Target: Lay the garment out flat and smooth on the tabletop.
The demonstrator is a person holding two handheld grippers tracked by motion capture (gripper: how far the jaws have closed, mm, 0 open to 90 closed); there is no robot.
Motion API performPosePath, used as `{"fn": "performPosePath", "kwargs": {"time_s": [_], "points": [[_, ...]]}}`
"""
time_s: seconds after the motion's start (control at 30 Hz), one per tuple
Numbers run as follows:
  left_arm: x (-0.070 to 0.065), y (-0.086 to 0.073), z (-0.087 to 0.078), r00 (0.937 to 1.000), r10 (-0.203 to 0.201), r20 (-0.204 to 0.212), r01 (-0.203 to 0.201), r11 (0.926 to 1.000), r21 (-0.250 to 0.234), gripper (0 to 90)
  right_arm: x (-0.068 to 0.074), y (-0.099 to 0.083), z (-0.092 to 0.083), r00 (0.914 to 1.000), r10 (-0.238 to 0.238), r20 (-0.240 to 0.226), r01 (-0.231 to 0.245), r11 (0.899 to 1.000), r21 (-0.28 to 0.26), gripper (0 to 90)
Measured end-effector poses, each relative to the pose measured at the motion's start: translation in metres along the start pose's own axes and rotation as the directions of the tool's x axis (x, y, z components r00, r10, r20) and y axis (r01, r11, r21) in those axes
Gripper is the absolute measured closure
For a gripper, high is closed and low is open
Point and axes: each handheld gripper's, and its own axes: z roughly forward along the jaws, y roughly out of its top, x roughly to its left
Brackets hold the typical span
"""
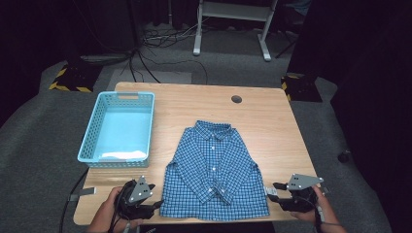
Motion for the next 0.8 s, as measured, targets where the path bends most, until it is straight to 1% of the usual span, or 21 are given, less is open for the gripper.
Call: {"fn": "performPosePath", "kwargs": {"time_s": [0.07, 0.13, 0.17, 0.2, 0.23, 0.3, 0.33, 0.37, 0.43, 0.47, 0.5, 0.57, 0.63, 0.67, 0.7, 0.73, 0.8], "points": [[-0.003, 0.009, 0.008, 0.9998, 0.007, 0.019, -0.007, 0.9999, -0.010, 35.8, 0.001, 0.006, 0.004, 1.0000, 0.003, 0.001, -0.003, 1.000, -0.011, 44.1], [-0.007, 0.019, 0.018, 0.9991, 0.016, 0.039, -0.015, 0.9996, -0.025, 33.9, 0.001, 0.013, 0.008, 0.9999, 0.012, 0.000, -0.012, 1.000, -0.029, 38.8], [-0.008, 0.023, 0.022, 0.9986, 0.018, 0.049, -0.016, 0.9994, -0.032, 32.6, 0.002, 0.016, 0.011, 0.9998, 0.018, -0.008, -0.018, 0.999, -0.039, 35.7], [-0.012, 0.030, 0.030, 0.9979, 0.028, 0.059, -0.026, 0.9990, -0.036, 31.7, 0.003, 0.019, 0.013, 0.9997, 0.019, -0.014, -0.020, 0.999, -0.045, 32.8], [-0.015, 0.036, 0.037, 0.9970, 0.039, 0.066, -0.037, 0.9986, -0.038, 30.8, 0.005, 0.025, 0.018, 0.9997, 0.006, -0.023, -0.008, 0.998, -0.057, 30.6], [-0.023, 0.049, 0.051, 0.9937, 0.070, 0.087, -0.068, 0.9972, -0.033, 29.5, 0.009, 0.036, 0.026, 0.9996, -0.023, -0.018, 0.022, 0.998, -0.058, 26.9], [-0.026, 0.055, 0.058, 0.9913, 0.086, 0.099, -0.084, 0.9960, -0.031, 29.5, 0.009, 0.042, 0.032, 0.9991, -0.035, -0.026, 0.033, 0.998, -0.054, 26.0], [-0.030, 0.061, 0.064, 0.9893, 0.098, 0.108, -0.095, 0.9950, -0.029, 29.5, 0.009, 0.048, 0.039, 0.9985, -0.044, -0.032, 0.043, 0.998, -0.048, 26.0], [-0.037, 0.072, 0.079, 0.9845, 0.126, 0.122, -0.125, 0.9920, -0.019, 29.6, 0.007, 0.059, 0.054, 0.9981, -0.058, -0.018, 0.058, 0.998, -0.030, 26.0], [-0.040, 0.078, 0.085, 0.9816, 0.142, 0.128, -0.142, 0.9898, -0.006, 29.7, 0.005, 0.064, 0.062, 0.9982, -0.058, -0.016, 0.058, 0.998, -0.019, 26.4], [-0.043, 0.082, 0.092, 0.9790, 0.155, 0.133, -0.157, 0.9876, 0.006, 30.3, 0.003, 0.068, 0.070, 0.9986, -0.048, -0.020, 0.048, 0.999, -0.016, 27.2], [-0.047, 0.088, 0.105, 0.9742, 0.182, 0.133, -0.190, 0.9809, 0.043, 32.1, -0.003, 0.074, 0.086, 0.9987, -0.049, -0.013, 0.049, 0.999, 0.019, 27.6], [-0.049, 0.090, 0.114, 0.9737, 0.181, 0.138, -0.192, 0.9791, 0.068, 35.2, -0.007, 0.077, 0.098, 0.9993, -0.037, -0.008, 0.038, 0.998, 0.040, 28.9], [-0.049, 0.090, 0.118, 0.9735, 0.183, 0.137, -0.195, 0.9778, 0.077, 35.1, -0.010, 0.077, 0.104, 0.9991, -0.042, 0.004, 0.041, 0.997, 0.059, 27.7], [-0.049, 0.091, 0.122, 0.9737, 0.186, 0.132, -0.199, 0.9753, 0.096, 35.1, -0.013, 0.077, 0.107, 0.9996, -0.029, -0.002, 0.029, 0.998, 0.048, 27.8], [-0.049, 0.091, 0.123, 0.9747, 0.178, 0.136, -0.191, 0.9776, 0.090, 36.0, -0.016, 0.077, 0.108, 0.9999, -0.010, -0.005, 0.011, 0.999, 0.047, 28.2], [-0.048, 0.092, 0.124, 0.9749, 0.171, 0.143, -0.185, 0.9784, 0.093, 39.2, -0.020, 0.077, 0.108, 0.9999, -0.011, 0.012, 0.011, 0.999, 0.045, 29.2]]}}
